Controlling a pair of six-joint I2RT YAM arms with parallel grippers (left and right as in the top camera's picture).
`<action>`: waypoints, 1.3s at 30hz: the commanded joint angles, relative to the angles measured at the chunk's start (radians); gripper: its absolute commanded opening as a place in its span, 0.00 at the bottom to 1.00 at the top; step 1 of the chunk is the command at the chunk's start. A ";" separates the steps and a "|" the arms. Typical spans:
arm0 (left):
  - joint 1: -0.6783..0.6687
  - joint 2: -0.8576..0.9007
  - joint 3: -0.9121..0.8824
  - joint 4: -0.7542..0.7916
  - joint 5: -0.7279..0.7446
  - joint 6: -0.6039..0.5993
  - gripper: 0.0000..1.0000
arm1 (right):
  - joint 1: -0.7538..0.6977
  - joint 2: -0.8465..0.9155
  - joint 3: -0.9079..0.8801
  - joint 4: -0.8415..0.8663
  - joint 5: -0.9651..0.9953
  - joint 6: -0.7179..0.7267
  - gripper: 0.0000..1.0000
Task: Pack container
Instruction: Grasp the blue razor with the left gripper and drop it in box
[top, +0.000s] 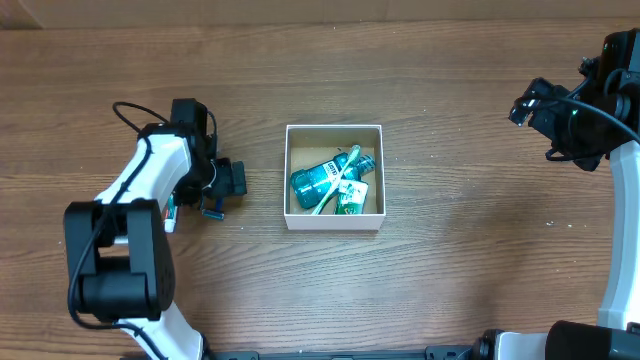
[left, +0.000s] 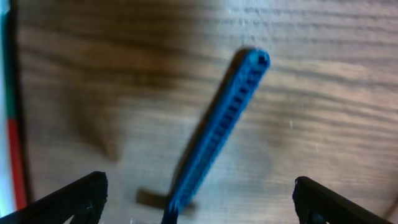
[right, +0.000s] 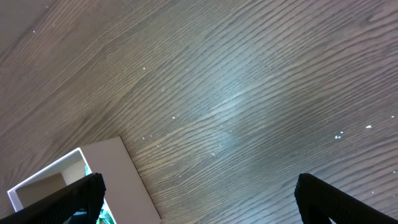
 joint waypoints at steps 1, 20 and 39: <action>-0.002 0.058 -0.003 0.020 0.003 0.042 0.91 | 0.006 -0.005 -0.002 0.005 -0.002 -0.004 1.00; -0.082 0.009 0.399 -0.274 -0.001 0.044 0.04 | 0.006 -0.005 -0.002 0.003 -0.002 -0.004 1.00; -0.596 0.112 0.582 -0.314 -0.079 0.172 0.04 | 0.006 -0.005 -0.002 0.002 -0.002 -0.004 1.00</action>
